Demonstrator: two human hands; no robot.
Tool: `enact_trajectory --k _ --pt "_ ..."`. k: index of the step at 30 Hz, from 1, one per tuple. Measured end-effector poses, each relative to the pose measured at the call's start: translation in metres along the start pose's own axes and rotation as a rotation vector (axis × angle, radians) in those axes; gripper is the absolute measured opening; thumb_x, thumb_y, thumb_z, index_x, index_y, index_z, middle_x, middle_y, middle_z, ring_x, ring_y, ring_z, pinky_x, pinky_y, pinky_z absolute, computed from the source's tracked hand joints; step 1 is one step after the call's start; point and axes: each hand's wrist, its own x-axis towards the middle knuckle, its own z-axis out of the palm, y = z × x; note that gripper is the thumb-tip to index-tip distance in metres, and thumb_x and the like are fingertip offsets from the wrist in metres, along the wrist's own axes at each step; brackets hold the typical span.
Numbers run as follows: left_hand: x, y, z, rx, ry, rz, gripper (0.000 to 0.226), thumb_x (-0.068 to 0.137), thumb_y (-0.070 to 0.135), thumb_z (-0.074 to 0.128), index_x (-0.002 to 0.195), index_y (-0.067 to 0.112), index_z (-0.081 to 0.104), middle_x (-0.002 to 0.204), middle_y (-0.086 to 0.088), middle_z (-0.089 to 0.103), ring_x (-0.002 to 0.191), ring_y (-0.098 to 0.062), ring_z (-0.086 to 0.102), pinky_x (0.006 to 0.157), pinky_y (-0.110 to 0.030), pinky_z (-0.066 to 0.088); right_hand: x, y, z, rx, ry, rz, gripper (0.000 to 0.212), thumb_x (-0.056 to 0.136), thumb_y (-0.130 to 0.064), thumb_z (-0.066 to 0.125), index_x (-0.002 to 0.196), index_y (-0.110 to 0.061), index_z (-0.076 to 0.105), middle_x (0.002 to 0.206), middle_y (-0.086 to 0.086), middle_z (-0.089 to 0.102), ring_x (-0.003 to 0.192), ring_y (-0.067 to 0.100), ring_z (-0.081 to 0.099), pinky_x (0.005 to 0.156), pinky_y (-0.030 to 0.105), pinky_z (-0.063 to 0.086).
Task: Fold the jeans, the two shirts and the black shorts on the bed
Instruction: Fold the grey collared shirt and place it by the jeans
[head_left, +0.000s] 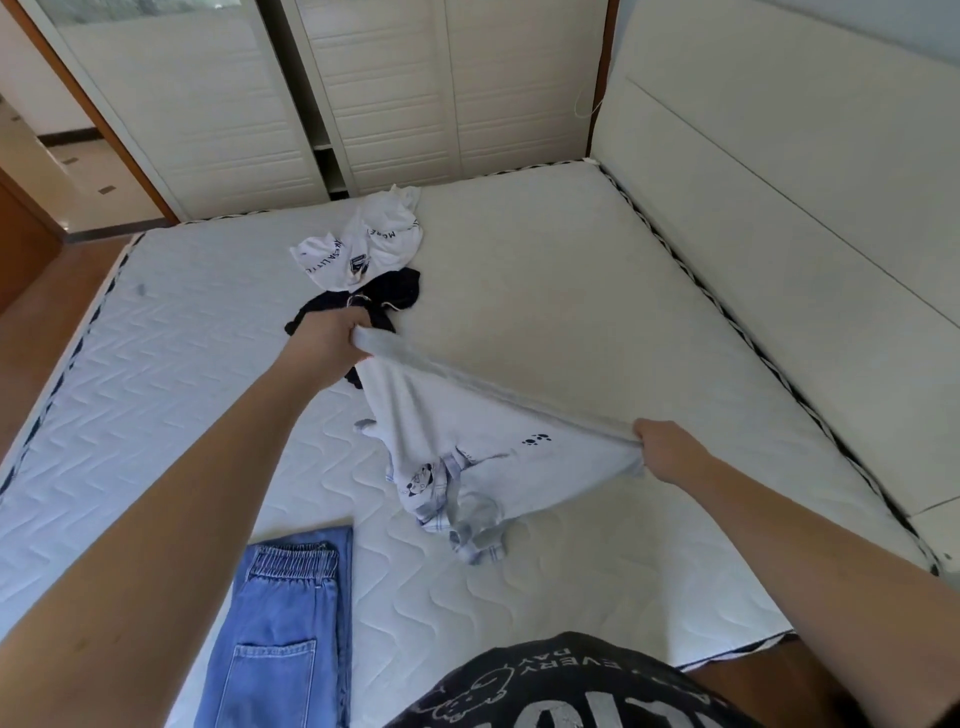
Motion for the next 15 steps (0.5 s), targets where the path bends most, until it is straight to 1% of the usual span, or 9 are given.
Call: enact_trajectory --k 2,5,6,7,9,10,11,13,15 --pt "-0.007 -0.011 0.010 0.101 -0.142 -0.017 0.004 0.085 0.011 0.067 0.084 0.008 0.065 0.071 -0.006 0.058 0.069 -0.022 0.054 0.055 -0.027 0.036 0.000 0.007 0.003 0.020 -0.016 0.011 0.017 0.095 -0.003 0.044 0.107 -0.010 0.054 0.078 0.003 0.051 0.060 0.014 0.045 0.047 0.020 0.030" --pt "-0.017 -0.026 0.028 0.289 -0.309 -0.008 0.022 0.086 0.025 0.072 0.098 0.007 0.072 0.092 -0.010 0.069 0.093 -0.027 0.062 0.070 -0.028 0.039 0.000 0.009 0.011 0.001 -0.060 0.035 0.022 0.093 -0.006 0.050 0.110 -0.010 0.065 0.096 0.009 0.064 0.072 0.019 0.049 0.059 0.021 0.037" --pt "-0.022 -0.030 0.033 0.300 -0.362 -0.019 0.030 0.085 0.031 0.075 0.106 0.009 0.072 0.103 -0.008 0.069 0.101 -0.026 0.061 0.076 -0.027 0.040 -0.001 0.007 0.012 -0.015 -0.089 0.045 0.019 0.092 -0.008 0.053 0.104 -0.011 0.068 0.093 0.008 0.065 0.072 0.019 0.050 0.062 0.023 0.038" --pt "-0.028 -0.035 0.039 0.298 -0.426 -0.044 0.042 0.082 0.038 0.077 0.115 0.013 0.069 0.113 -0.006 0.066 0.110 -0.025 0.059 0.082 -0.027 0.041 -0.003 0.003 0.014 0.001 -0.106 0.058 0.015 0.092 -0.011 0.054 0.093 -0.014 0.068 0.084 0.006 0.063 0.066 0.017 0.049 0.059 0.023 0.037" --pt "-0.041 -0.043 0.049 0.252 -0.574 -0.097 0.060 0.078 0.050 0.077 0.127 0.019 0.063 0.123 0.001 0.058 0.119 -0.021 0.054 0.093 -0.028 0.039 -0.005 -0.001 0.021 0.071 -0.131 0.056 0.027 0.093 -0.018 0.054 0.067 -0.017 0.058 0.066 0.002 0.051 0.055 0.013 0.042 0.049 0.023 0.031" --pt "-0.048 -0.046 0.055 0.195 -0.616 -0.128 0.058 0.079 0.054 0.075 0.125 0.020 0.064 0.121 0.003 0.059 0.117 -0.019 0.055 0.093 -0.028 0.040 -0.006 -0.001 0.025 0.141 -0.134 0.060 0.034 0.096 -0.025 0.053 0.063 -0.015 0.055 0.064 0.003 0.050 0.055 0.013 0.042 0.049 0.022 0.030" --pt "-0.055 -0.049 0.063 0.117 -0.623 -0.170 0.051 0.082 0.056 0.070 0.119 0.021 0.069 0.115 0.003 0.062 0.110 -0.018 0.057 0.090 -0.028 0.042 -0.008 0.000 0.032 0.224 -0.125 0.076 0.040 0.098 -0.034 0.051 0.064 -0.014 0.059 0.065 0.005 0.053 0.057 0.015 0.047 0.051 0.023 0.033" --pt "-0.070 -0.056 0.083 0.008 -0.525 -0.243 0.041 0.090 0.055 0.059 0.098 0.019 0.076 0.095 -0.002 0.068 0.090 -0.018 0.060 0.077 -0.028 0.042 -0.010 0.002 0.046 0.346 -0.067 0.110 0.051 0.097 -0.049 0.048 0.066 -0.014 0.068 0.066 0.005 0.063 0.061 0.016 0.057 0.056 0.025 0.040" --pt "-0.089 -0.065 0.106 -0.070 -0.388 -0.300 0.029 0.088 0.043 0.069 0.083 0.014 0.072 0.076 -0.003 0.066 0.071 -0.019 0.060 0.060 -0.026 0.043 -0.013 0.002 0.060 0.344 -0.001 0.117 0.054 0.096 -0.052 0.051 0.054 -0.019 0.059 0.053 0.001 0.057 0.052 0.014 0.053 0.053 0.024 0.038"
